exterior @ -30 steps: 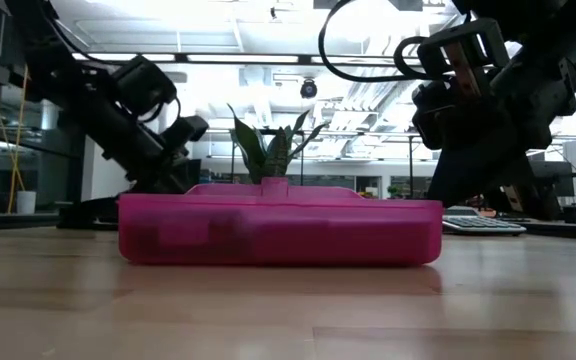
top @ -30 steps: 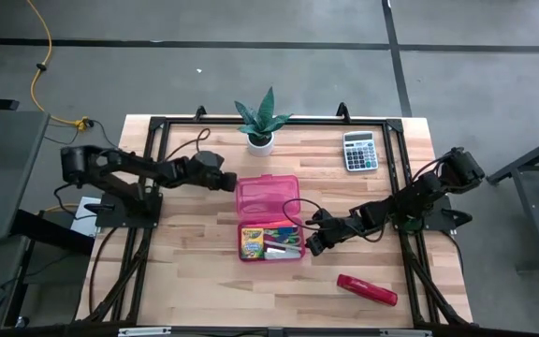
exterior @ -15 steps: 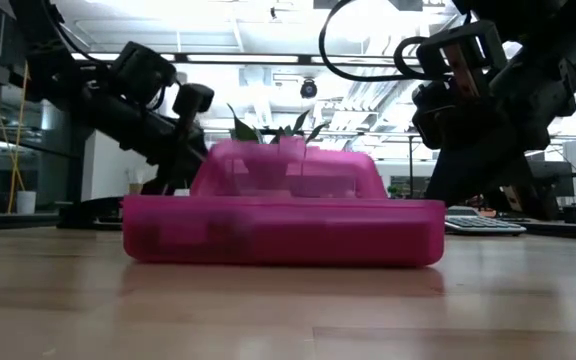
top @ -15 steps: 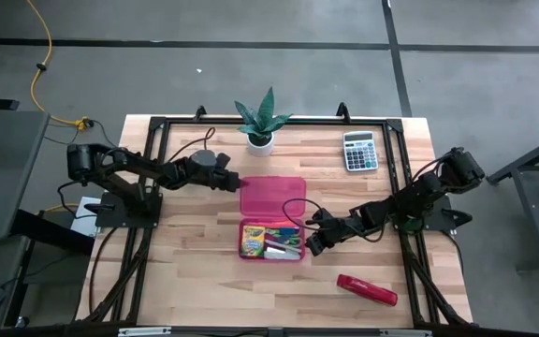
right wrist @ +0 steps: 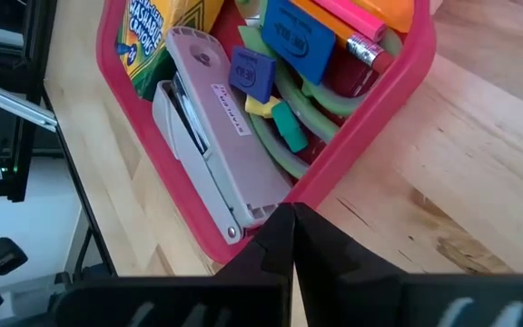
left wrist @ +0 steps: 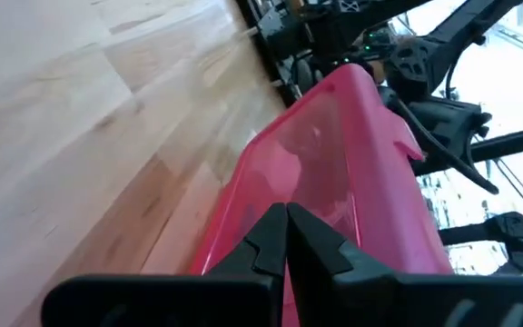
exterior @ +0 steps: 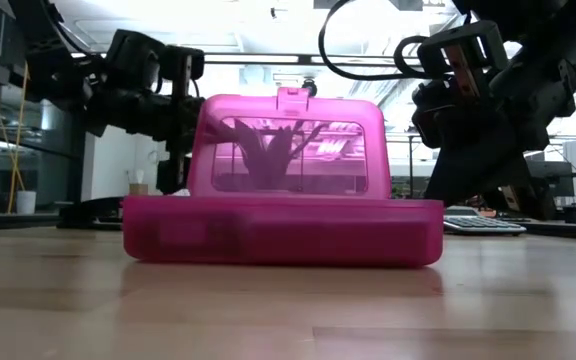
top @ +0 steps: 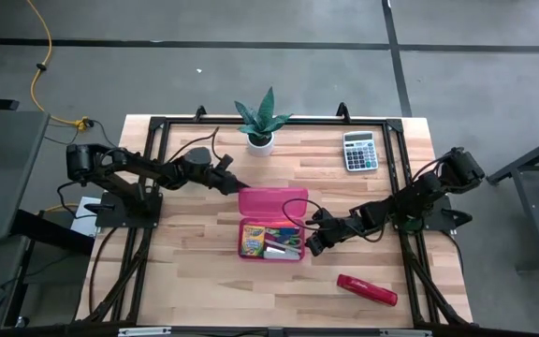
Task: Pack school essentials
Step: Close the red supply box
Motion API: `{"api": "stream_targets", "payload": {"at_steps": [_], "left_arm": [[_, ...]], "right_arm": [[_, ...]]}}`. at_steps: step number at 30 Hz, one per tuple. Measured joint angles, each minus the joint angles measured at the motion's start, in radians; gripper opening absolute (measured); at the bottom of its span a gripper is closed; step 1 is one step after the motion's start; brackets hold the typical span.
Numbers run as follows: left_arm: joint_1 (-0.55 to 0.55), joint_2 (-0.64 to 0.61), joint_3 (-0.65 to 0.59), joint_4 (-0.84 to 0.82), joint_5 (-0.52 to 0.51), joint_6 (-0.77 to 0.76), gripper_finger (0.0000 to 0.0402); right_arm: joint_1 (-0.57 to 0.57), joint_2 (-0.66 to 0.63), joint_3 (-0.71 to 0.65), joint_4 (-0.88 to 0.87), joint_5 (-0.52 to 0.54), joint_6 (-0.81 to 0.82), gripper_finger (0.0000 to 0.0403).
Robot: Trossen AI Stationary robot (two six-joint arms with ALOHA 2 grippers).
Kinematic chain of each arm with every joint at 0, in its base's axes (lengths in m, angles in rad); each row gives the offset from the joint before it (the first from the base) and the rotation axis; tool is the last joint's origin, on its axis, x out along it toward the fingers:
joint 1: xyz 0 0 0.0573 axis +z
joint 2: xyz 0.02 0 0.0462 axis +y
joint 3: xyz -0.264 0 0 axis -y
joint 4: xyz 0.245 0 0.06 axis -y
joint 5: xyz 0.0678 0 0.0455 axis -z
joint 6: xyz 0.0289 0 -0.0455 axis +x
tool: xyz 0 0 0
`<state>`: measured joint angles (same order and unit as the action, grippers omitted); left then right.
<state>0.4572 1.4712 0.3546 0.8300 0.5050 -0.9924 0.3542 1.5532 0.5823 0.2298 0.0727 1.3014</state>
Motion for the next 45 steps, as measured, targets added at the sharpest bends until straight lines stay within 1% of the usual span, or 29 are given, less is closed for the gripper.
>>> {"api": "stream_targets", "payload": {"at_steps": [3, 10, 19, 25, 29, 32, 35, 41, 45], "left_arm": [[0.000, 0.000, 0.000, 0.020, 0.023, 0.000, 0.0000], [-0.011, 0.000, 0.000, 0.112, 0.165, -0.006, 0.0000], [-0.073, 0.000, 0.000, 0.155, 0.222, -0.023, 0.0000], [-0.143, 0.000, 0.000, 0.163, 0.223, 0.016, 0.0000], [-0.202, 0.000, 0.000, 0.161, 0.223, 0.019, 0.0000], [-0.249, 0.000, 0.000, 0.159, 0.219, 0.019, 0.0000], [-0.296, 0.000, 0.000, 0.154, 0.198, 0.020, 0.0000], [-0.387, 0.000, 0.000, 0.130, 0.067, 0.057, 0.0000], [-0.433, 0.000, 0.000, 0.074, -0.013, 0.089, 0.0000]], "right_arm": [[0.000, 0.000, 0.000, 0.000, 0.000, 0.000, 0.0000], [0.000, -0.006, 0.000, 0.001, 0.001, -0.014, 0.0000], [-0.001, -0.089, 0.000, -0.020, -0.010, -0.111, 0.0000], [-0.001, -0.190, 0.000, -0.185, -0.054, -0.163, 0.0000], [-0.001, -0.279, 0.000, -0.328, -0.056, -0.201, 0.0000], [-0.003, -0.336, 0.000, -0.396, -0.011, -0.203, 0.0000], [-0.003, -0.370, 0.000, -0.389, 0.055, -0.204, 0.0000], [-0.003, -0.359, 0.000, -0.248, 0.127, -0.230, 0.0000], [-0.009, -0.354, 0.000, -0.219, 0.182, -0.248, 0.0000]]}}
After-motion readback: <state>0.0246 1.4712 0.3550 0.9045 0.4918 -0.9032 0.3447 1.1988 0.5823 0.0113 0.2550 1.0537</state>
